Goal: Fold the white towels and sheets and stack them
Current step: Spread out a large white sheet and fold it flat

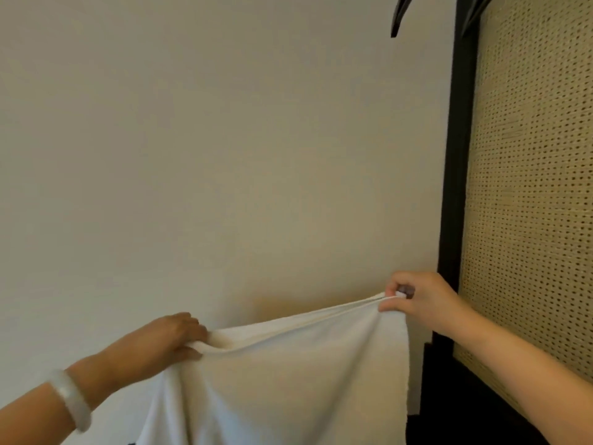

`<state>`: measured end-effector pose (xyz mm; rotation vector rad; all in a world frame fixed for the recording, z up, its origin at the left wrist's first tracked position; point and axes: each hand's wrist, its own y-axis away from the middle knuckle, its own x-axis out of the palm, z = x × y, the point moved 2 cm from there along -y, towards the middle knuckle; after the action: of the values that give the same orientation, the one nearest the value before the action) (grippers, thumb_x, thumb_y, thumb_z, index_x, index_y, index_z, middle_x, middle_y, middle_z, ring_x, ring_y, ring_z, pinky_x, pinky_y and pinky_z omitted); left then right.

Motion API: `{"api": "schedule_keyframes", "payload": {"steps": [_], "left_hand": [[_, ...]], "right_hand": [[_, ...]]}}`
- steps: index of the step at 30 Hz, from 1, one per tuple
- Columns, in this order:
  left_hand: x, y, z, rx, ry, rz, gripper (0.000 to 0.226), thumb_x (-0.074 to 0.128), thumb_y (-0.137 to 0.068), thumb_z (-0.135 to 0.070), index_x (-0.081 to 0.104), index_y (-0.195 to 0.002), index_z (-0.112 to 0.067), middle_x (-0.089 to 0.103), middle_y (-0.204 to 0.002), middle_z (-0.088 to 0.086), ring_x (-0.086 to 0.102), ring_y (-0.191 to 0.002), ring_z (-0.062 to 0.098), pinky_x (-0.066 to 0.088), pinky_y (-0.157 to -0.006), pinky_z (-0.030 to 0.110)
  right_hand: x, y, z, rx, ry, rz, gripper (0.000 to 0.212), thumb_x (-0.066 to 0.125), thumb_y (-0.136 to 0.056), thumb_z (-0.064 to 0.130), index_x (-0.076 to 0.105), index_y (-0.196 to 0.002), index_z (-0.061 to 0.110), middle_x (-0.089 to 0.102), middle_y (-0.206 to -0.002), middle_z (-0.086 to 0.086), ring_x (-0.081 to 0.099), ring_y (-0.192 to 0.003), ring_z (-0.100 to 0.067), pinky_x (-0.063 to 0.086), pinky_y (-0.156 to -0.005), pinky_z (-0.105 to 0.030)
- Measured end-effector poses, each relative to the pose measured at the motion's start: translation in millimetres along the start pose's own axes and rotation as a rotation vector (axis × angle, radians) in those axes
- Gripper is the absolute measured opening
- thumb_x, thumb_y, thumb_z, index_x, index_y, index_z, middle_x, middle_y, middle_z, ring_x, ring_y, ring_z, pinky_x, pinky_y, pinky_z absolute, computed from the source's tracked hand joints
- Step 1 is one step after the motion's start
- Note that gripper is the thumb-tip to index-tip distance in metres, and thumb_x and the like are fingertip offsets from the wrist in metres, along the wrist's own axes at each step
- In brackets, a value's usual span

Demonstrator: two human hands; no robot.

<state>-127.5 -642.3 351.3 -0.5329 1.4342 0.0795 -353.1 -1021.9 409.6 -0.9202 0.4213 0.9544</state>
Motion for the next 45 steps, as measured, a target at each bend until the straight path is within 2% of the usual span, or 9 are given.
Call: {"api": "schedule_keyframes", "payload": {"steps": [4,8,14,21,26,29,35,41,45], "left_hand": [[20,5,-6,0.004,-0.206,0.081,0.039,0.039,-0.098,-0.059,0.061,-0.114,-0.030,0.054,-0.093,-0.014,0.047,-0.094,0.002,0.033,-0.077,0.015],[38,4,-28,0.053,-0.326,0.166,0.028,0.044,-0.100,-0.039,0.059,-0.109,-0.019,0.056,-0.102,0.003,0.052,-0.096,0.022,0.037,-0.068,0.032],[68,-9,-52,-0.075,-0.103,0.123,0.030,0.048,-0.088,-0.010,0.055,-0.115,-0.021,0.051,-0.099,0.003,0.053,-0.090,0.026,0.040,-0.067,0.037],[80,-26,-65,-0.075,0.105,0.010,0.026,0.054,-0.098,-0.036,0.062,-0.102,-0.011,0.053,-0.107,0.003,0.051,-0.098,0.021,0.043,-0.081,0.034],[75,-43,-82,0.003,0.172,0.020,0.036,0.056,-0.097,-0.036,0.059,-0.126,-0.015,0.038,-0.147,0.000,0.045,-0.123,0.019,0.038,-0.103,0.030],[70,-55,-89,-0.045,0.422,0.075,0.044,0.060,-0.095,-0.041,0.056,-0.135,-0.021,0.035,-0.150,-0.008,0.041,-0.130,0.012,0.034,-0.109,0.028],[72,-62,-98,-0.118,0.638,0.071,0.031,0.066,-0.091,-0.043,0.068,-0.103,-0.014,0.058,-0.110,-0.008,0.058,-0.103,0.014,0.047,-0.096,0.030],[73,-51,-103,-0.088,0.458,-0.145,0.026,0.060,-0.096,-0.036,0.066,-0.102,-0.012,0.050,-0.106,0.000,0.051,-0.085,0.015,0.047,-0.081,0.031],[70,-43,-110,-0.071,0.254,-0.289,0.034,0.038,-0.094,-0.031,0.052,-0.125,-0.025,0.037,-0.125,-0.006,0.044,-0.090,0.011,0.040,-0.075,0.021]], "right_hand": [[4,-8,1,-0.005,0.028,-0.008,0.018,0.081,-0.078,0.023,0.069,-0.070,0.035,0.069,-0.081,0.011,0.065,-0.083,-0.013,0.051,-0.077,-0.029],[3,-23,18,-0.102,0.024,-0.089,0.021,0.080,-0.078,0.010,0.073,-0.085,0.029,0.070,-0.083,0.000,0.065,-0.082,-0.021,0.048,-0.071,-0.022],[6,-44,35,-0.185,0.034,-0.153,0.009,0.076,-0.081,0.002,0.074,-0.084,0.011,0.070,-0.082,0.002,0.063,-0.079,-0.011,0.043,-0.064,-0.006],[10,-57,45,-0.267,0.036,-0.203,0.015,0.076,-0.081,0.005,0.074,-0.080,0.019,0.071,-0.083,0.008,0.061,-0.074,0.005,0.043,-0.065,-0.005],[5,-59,53,-0.316,0.014,-0.217,0.018,0.076,-0.081,0.006,0.074,-0.079,0.024,0.071,-0.084,0.012,0.062,-0.078,0.001,0.044,-0.067,-0.006],[-2,-57,57,-0.334,0.008,-0.233,0.016,0.076,-0.081,0.007,0.075,-0.080,0.024,0.071,-0.083,0.015,0.063,-0.080,-0.004,0.045,-0.068,-0.008],[-14,-51,53,-0.319,0.020,-0.224,0.016,0.076,-0.083,0.009,0.074,-0.081,0.024,0.071,-0.084,0.012,0.062,-0.079,-0.003,0.044,-0.067,-0.005],[-20,-43,41,-0.274,0.033,-0.256,0.021,0.076,-0.083,0.011,0.072,-0.081,0.031,0.068,-0.083,0.024,0.060,-0.079,0.003,0.043,-0.068,-0.003],[-20,-39,36,-0.259,0.039,-0.286,0.024,0.077,-0.082,0.011,0.071,-0.080,0.034,0.068,-0.084,0.027,0.060,-0.078,0.006,0.042,-0.069,-0.001]]}}
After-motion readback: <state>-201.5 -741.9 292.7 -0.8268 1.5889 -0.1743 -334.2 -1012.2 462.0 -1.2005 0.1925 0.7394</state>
